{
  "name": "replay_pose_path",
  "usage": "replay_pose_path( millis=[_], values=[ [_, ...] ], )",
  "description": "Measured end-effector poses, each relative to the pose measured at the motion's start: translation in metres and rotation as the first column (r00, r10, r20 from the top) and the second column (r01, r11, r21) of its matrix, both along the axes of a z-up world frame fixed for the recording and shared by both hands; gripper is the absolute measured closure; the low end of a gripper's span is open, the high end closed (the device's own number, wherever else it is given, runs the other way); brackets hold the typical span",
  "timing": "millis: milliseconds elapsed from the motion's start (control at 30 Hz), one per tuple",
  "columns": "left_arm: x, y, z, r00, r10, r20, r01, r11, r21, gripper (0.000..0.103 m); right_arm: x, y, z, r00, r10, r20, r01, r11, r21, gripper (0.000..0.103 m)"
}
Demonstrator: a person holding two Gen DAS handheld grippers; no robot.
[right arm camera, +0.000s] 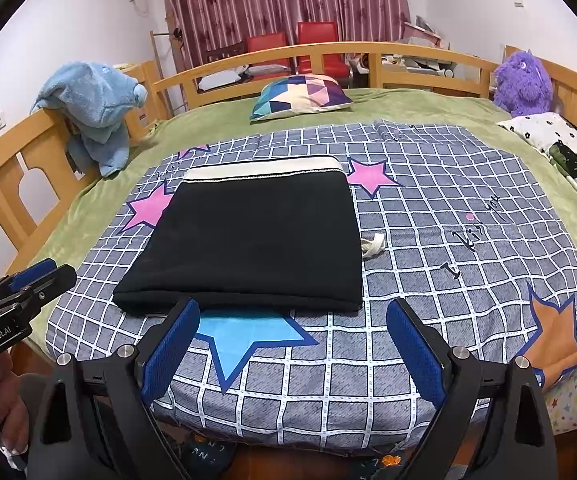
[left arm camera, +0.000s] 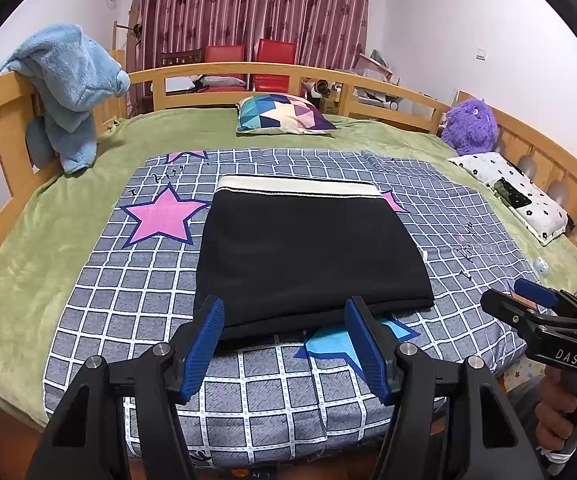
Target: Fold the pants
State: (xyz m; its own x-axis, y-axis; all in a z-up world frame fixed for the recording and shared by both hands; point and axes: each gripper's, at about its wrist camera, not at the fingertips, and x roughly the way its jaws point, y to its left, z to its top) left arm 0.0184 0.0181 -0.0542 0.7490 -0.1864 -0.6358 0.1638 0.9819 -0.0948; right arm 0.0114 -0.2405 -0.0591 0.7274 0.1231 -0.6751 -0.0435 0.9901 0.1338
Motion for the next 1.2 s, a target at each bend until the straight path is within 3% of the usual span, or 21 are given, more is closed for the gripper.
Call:
replay_pose_path(
  millis=[667,900,1067,1200],
  values=[
    [-0.005,0.003,0.005,1.000,-0.021,0.008,0.022,0.999,-0.044,0.042,-0.011,0.009,0.005,1.000,-0.003,0.020,0.003,0.999,-0.040,0.010],
    [-0.011,0.008,0.015,0.999,-0.029,0.027,0.032,0.995,-0.095,0.042,-0.014,0.011,0.008,0.999,0.018,0.051,-0.017,1.000,-0.019,0.009],
    [-0.005,0.009,0.016,1.000,0.006,0.006,-0.005,0.995,-0.103,0.041,-0.006,0.014,0.006,0.999,0.025,0.045,-0.024,0.999,-0.022,0.009],
    [-0.002,0.022,0.018,0.999,0.041,0.016,-0.038,0.987,-0.154,0.041,-0.003,0.016,0.004,0.999,0.033,0.044,-0.032,0.999,-0.025,0.009]
  ],
)
